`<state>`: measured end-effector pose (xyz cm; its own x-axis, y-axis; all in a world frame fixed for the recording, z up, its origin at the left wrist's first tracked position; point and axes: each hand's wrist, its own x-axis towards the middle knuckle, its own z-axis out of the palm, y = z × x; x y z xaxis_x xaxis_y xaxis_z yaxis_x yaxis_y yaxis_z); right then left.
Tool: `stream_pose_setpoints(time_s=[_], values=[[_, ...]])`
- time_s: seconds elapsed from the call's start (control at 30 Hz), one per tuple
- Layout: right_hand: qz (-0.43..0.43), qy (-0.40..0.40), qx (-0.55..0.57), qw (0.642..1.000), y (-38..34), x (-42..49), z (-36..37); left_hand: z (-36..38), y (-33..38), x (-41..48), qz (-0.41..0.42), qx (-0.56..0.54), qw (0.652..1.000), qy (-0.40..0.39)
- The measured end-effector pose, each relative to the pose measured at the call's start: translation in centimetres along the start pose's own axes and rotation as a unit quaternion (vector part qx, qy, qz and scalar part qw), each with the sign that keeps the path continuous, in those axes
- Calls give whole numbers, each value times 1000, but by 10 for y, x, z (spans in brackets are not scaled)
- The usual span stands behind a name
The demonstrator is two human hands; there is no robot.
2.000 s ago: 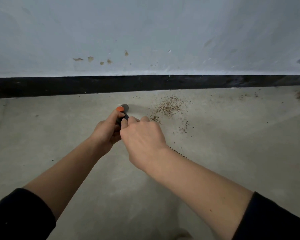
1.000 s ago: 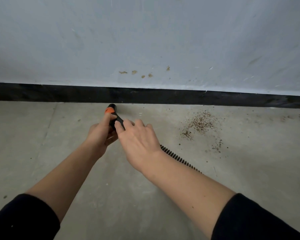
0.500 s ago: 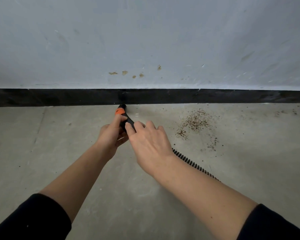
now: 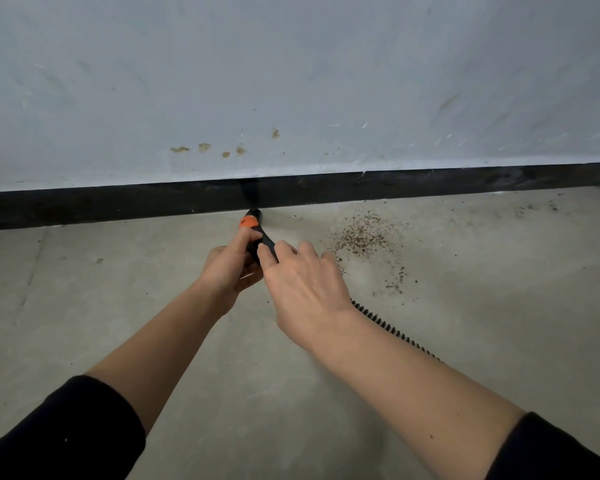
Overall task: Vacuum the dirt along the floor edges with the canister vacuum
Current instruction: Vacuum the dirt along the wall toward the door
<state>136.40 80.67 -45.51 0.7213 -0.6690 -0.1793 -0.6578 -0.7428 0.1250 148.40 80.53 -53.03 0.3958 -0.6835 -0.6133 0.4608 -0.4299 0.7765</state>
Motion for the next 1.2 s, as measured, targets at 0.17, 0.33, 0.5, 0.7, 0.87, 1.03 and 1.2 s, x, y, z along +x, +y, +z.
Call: stream_pose_setpoints(time_s=[0.17,0.33,0.5,0.7,0.87,1.03,1.2], values=[[16,-3,9,1000,14,-11,2,15,-5,3,-13,35,999,-10],[38,-8,9,999,26,-20,3,33,-5,1,-28,38,998,-38],[52,-14,1,999,37,-25,3,49,-8,1,-35,39,997,-56],[67,-22,-6,997,48,-33,8,64,-12,-1,-30,55,995,-82],[79,-23,-6,997,55,-39,9,75,-13,-5,-33,61,993,-90],[53,-10,0,999,51,-56,13,66,-19,-20,-46,73,993,-85],[19,-40,-14,999,33,-82,15,42,-30,-41,-74,95,988,-98]])
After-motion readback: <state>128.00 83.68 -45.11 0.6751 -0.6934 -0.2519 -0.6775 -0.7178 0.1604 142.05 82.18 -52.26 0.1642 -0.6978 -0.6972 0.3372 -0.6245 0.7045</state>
